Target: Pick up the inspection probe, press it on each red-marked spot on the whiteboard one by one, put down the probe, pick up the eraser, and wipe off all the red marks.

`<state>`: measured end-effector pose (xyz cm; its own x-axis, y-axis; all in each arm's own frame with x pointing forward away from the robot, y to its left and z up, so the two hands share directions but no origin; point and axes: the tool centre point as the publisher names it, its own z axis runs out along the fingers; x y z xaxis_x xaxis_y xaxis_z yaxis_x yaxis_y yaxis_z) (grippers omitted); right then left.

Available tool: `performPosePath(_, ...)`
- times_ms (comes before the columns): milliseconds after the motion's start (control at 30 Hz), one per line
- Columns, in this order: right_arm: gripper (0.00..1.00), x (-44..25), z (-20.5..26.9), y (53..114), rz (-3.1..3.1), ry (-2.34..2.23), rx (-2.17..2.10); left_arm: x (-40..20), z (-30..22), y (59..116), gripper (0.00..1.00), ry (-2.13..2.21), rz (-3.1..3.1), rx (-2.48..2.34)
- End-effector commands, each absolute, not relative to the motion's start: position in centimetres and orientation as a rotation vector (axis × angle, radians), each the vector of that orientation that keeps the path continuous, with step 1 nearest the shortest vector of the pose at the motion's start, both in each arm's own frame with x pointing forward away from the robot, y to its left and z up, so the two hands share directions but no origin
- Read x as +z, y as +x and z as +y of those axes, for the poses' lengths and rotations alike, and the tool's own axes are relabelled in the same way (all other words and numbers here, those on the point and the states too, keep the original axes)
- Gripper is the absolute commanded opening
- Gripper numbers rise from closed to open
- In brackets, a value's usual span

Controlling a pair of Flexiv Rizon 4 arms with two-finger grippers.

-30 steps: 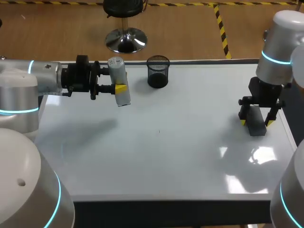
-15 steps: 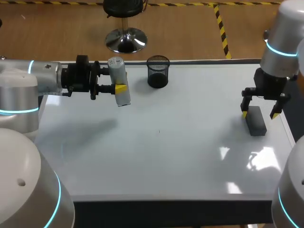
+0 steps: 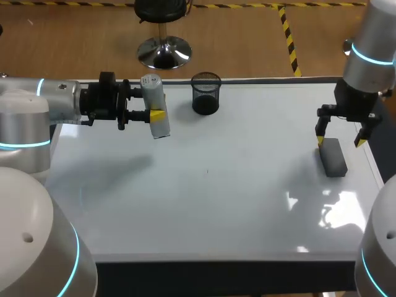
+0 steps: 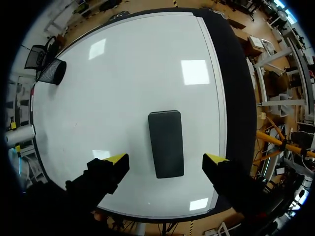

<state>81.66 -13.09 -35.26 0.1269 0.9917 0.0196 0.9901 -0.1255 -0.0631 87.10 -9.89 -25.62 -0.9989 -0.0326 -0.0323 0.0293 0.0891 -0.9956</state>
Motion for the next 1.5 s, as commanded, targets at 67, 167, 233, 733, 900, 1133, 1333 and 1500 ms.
performPosePath(67,1.00,-35.0,-13.3,81.3,-2.039,-2.311,0.032,-25.5,-9.9,87.0,0.00,-0.005,2.279,-2.088)
performPosePath(167,1.00,-35.0,-13.3,81.3,-2.039,-2.311,0.032,-25.5,-9.9,87.0,0.00,-0.005,2.279,-2.088)
performPosePath(233,1.00,-35.0,-13.3,81.3,-2.039,-2.311,0.032,-25.5,-9.9,87.0,0.00,-0.005,2.279,-2.088)
performPosePath(733,1.00,-35.0,-13.3,81.3,-2.039,-2.311,0.032,-25.5,-9.9,87.0,0.00,-0.005,2.279,-2.088)
performPosePath(900,1.00,-35.0,-13.3,81.3,-2.039,-2.311,0.032,-25.7,-10.0,87.6,0.00,-0.033,2.269,-2.083)
performPosePath(1133,1.00,-35.0,-13.3,81.3,-2.039,-2.311,0.032,-25.5,-10.7,88.3,0.00,-0.014,2.275,-2.118)
performPosePath(1333,1.00,-35.0,-13.3,81.3,-2.039,-2.311,0.032,-25.3,-11.3,89.5,0.00,0.016,2.289,-2.170)
performPosePath(1500,1.00,-35.0,-13.3,81.3,-2.039,-2.311,0.032,-24.7,-11.8,90.5,0.00,0.038,2.295,-2.220)
